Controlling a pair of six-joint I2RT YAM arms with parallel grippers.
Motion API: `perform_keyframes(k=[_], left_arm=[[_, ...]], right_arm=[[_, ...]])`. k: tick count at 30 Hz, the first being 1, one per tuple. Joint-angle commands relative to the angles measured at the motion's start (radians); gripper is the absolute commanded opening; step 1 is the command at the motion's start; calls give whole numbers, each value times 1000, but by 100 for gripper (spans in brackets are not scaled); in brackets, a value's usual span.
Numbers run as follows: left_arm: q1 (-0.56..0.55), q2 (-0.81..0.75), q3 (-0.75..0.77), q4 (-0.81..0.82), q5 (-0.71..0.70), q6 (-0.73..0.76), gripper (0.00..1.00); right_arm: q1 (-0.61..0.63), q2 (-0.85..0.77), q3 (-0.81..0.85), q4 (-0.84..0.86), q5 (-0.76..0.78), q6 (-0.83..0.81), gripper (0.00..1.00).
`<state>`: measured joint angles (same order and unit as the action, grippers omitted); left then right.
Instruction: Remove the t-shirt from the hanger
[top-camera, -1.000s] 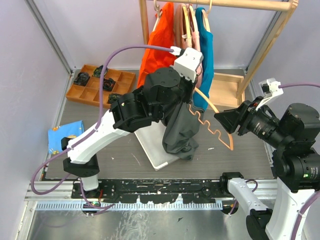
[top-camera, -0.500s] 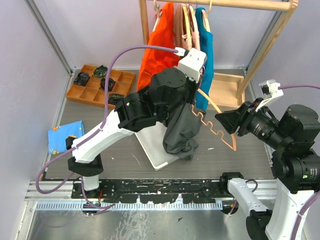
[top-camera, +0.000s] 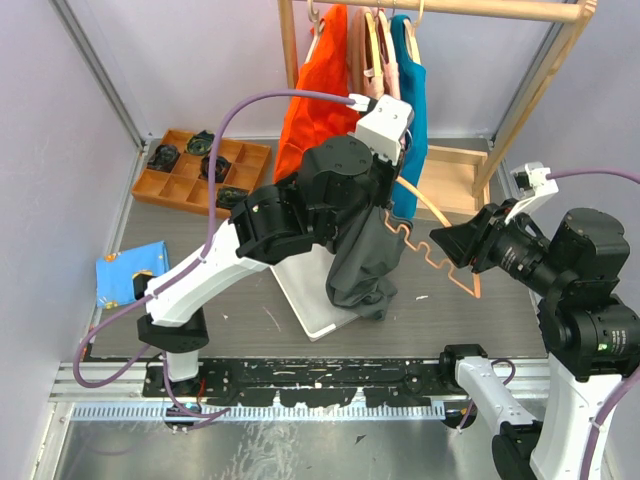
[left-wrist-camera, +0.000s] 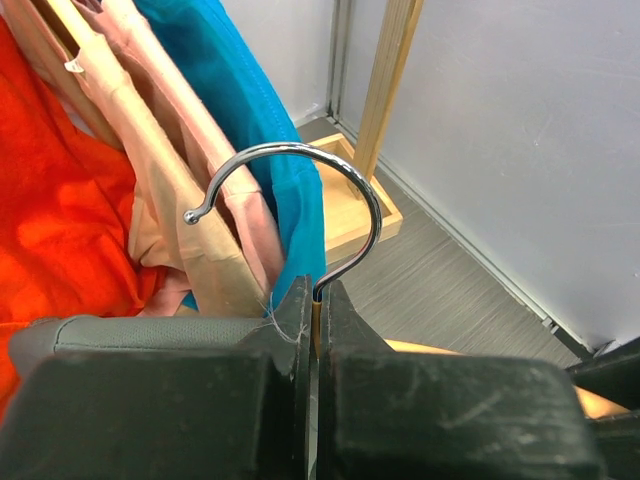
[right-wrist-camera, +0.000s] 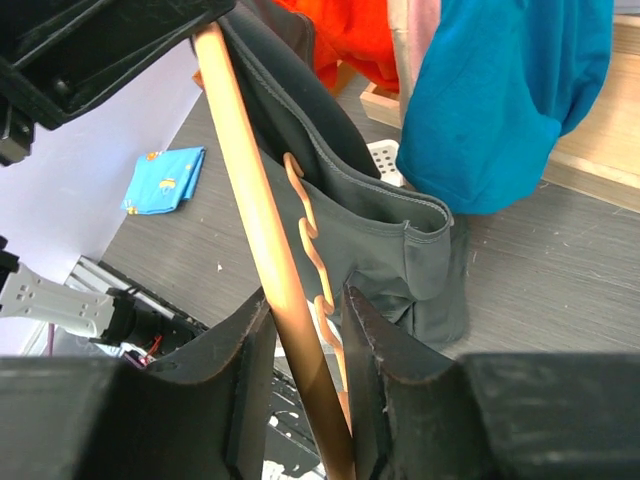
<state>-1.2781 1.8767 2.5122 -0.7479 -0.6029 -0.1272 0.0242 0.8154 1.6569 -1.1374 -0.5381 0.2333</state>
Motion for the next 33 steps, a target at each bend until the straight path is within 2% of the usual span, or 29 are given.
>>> perform_keyframes(k=[1, 11, 13, 16, 17, 19, 20, 28, 33], left_arm=[[-7, -2, 33, 36, -6, -9, 0], [3, -2, 26, -9, -8, -28, 1], [11, -11, 19, -16, -6, -32, 15], [22, -32, -11, -12, -5, -40, 19], [26, -42, -23, -9, -2, -46, 24], [33, -61, -53, 1, -2, -51, 39], [35, -76, -68, 7, -2, -52, 42], [40, -181, -196, 30, -21, -59, 60], [40, -353, -449, 158, -20, -62, 65]], right_arm=[[2, 5, 3, 58, 11, -8, 33], [2, -11, -10, 114, -50, -44, 11], [2, -13, -7, 119, -53, -46, 6], [2, -15, -8, 128, -72, -39, 1], [2, -15, -8, 132, -83, -35, 1], [2, -16, -12, 140, -91, -28, 1], [2, -16, -12, 143, -92, -26, 1], [2, -18, -21, 162, -101, -21, 0], [2, -19, -26, 175, -108, -16, 1]])
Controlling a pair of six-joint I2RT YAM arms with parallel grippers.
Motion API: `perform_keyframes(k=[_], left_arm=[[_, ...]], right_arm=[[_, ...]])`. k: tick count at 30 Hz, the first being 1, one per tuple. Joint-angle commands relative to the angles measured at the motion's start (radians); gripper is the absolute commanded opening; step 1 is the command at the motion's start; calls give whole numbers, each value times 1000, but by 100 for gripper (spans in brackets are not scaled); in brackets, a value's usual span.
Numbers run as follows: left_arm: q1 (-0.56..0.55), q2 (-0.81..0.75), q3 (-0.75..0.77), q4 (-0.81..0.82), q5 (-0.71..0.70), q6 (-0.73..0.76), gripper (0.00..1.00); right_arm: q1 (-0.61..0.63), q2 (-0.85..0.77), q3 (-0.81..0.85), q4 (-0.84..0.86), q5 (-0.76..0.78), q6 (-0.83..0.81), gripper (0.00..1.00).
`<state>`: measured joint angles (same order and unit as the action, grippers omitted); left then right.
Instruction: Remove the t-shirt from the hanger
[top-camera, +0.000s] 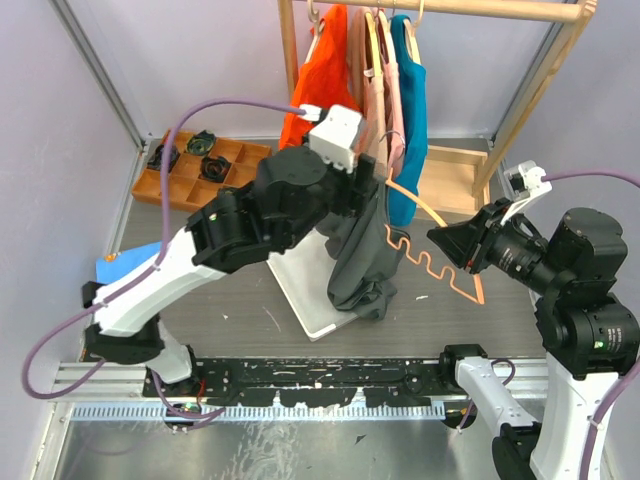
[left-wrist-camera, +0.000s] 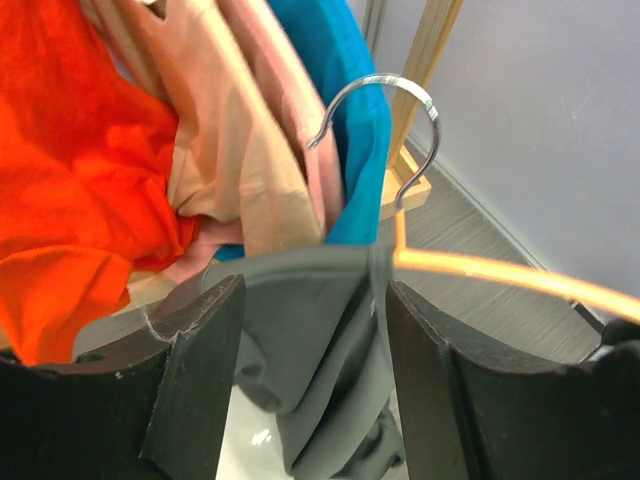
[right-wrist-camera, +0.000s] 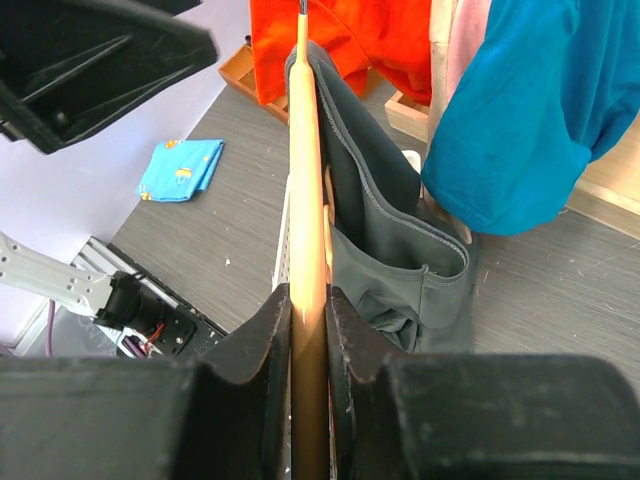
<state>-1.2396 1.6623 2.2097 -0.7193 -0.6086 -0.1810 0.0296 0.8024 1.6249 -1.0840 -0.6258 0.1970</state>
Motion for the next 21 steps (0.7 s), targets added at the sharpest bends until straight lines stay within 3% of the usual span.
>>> perform_keyframes(k=[1, 5, 21], left_arm=[[2, -183, -194, 169, -5, -12, 67], [2, -232, -279, 150, 33, -75, 68], [1, -87, -248, 148, 134, -181, 69]], right_arm=[[-3, -4, 5, 124, -20, 22, 1], [-3, 0, -1, 144, -26, 35, 1], [-3, 4, -1, 159, -40, 45, 1]])
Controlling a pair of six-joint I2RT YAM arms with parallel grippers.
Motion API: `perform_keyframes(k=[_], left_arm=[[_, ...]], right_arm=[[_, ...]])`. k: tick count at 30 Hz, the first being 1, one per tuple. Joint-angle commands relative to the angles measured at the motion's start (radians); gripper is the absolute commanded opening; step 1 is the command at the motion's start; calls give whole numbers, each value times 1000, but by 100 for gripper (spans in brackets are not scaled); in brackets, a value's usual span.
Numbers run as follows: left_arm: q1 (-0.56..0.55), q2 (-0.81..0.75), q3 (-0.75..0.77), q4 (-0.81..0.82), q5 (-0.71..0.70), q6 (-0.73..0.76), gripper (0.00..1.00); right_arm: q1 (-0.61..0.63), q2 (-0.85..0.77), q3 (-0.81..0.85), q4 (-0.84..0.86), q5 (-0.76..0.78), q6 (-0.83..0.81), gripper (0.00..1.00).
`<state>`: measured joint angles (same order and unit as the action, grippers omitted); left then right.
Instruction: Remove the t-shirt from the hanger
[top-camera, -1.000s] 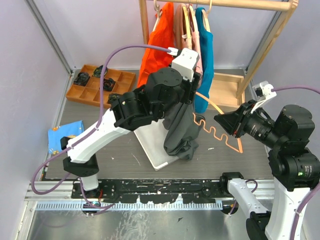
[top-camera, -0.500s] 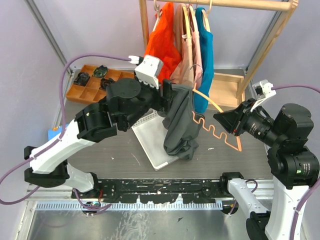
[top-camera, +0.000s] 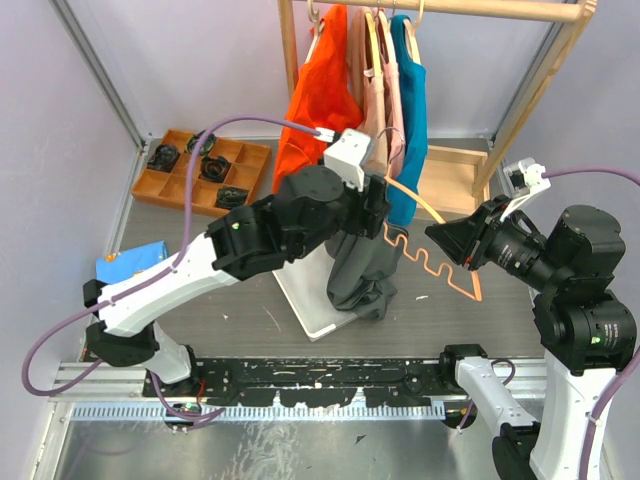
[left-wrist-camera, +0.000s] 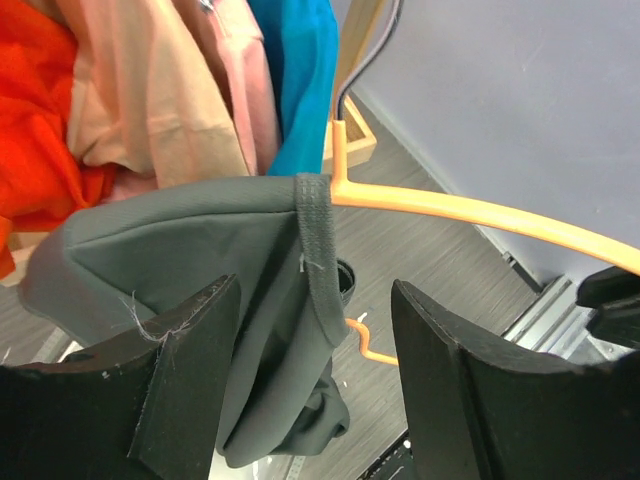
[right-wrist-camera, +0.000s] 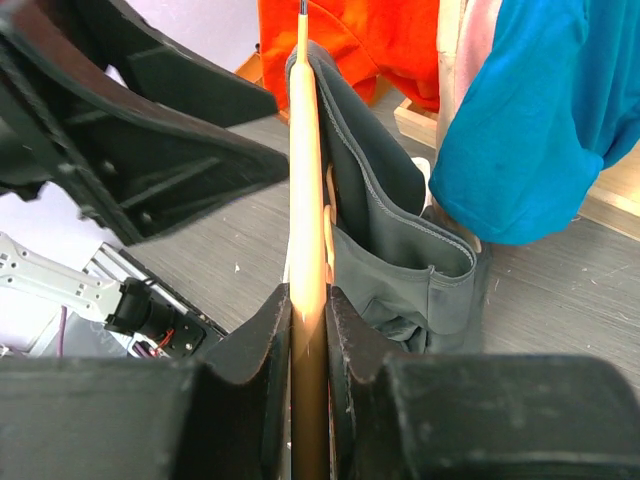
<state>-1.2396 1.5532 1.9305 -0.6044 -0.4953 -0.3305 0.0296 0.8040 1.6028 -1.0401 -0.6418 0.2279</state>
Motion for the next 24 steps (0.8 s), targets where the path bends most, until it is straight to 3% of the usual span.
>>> perform_keyframes(k=[1, 18, 24], left_arm=[[1, 26, 33, 30, 12, -34, 69], [1, 39, 19, 8, -72, -29, 56], [2, 58, 39, 2, -96, -20, 39]], right_arm=[[-3, 3, 23, 115, -23, 14, 1], [-3, 16, 46, 117, -27, 13, 1], [-4, 14, 51, 113, -27, 14, 1]])
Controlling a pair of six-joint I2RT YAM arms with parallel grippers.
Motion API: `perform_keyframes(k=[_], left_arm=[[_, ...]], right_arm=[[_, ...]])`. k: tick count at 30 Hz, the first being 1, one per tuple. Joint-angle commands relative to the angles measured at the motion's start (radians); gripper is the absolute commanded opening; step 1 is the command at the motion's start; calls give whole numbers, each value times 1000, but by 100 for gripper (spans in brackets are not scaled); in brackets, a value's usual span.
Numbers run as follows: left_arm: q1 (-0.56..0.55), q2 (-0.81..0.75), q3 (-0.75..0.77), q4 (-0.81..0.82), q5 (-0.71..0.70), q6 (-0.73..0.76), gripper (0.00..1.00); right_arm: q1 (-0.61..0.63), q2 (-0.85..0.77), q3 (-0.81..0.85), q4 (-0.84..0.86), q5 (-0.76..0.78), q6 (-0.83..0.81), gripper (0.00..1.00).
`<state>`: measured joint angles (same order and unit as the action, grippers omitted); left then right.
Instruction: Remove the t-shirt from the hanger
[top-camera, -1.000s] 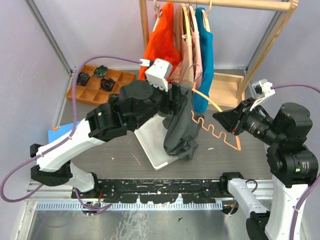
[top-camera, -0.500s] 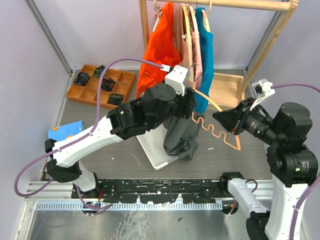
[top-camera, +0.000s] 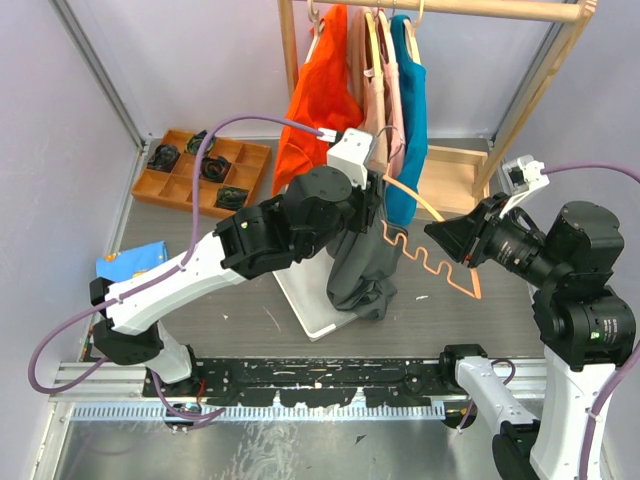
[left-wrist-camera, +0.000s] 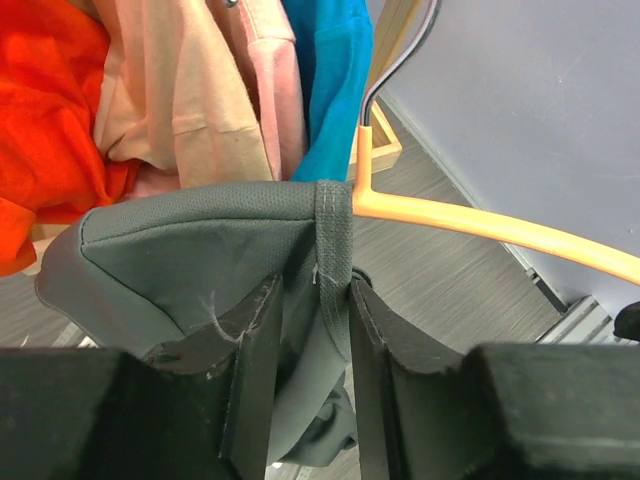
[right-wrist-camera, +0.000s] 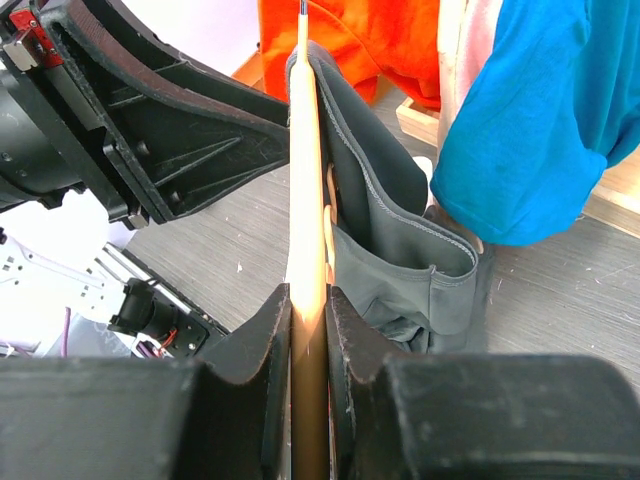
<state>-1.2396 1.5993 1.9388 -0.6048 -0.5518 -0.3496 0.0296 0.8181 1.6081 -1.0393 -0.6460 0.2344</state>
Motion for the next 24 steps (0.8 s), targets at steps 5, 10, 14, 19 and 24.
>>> perform_keyframes(k=[5, 10, 14, 19, 24], left_arm=[[1, 34, 57, -9, -45, 13, 28], [2, 54, 90, -19, -48, 16, 2], [1, 57, 113, -35, -72, 22, 0], [2, 32, 129, -58, -181, 65, 0], [31, -3, 113, -113, -240, 104, 0]], right_arm=[[-3, 0, 55, 108, -24, 5, 1], [-3, 4, 61, 97, -23, -5, 1], [-4, 0, 64, 84, -10, -10, 1], [-4, -9, 64, 71, 8, -15, 1], [-4, -26, 64, 57, 22, -21, 1]])
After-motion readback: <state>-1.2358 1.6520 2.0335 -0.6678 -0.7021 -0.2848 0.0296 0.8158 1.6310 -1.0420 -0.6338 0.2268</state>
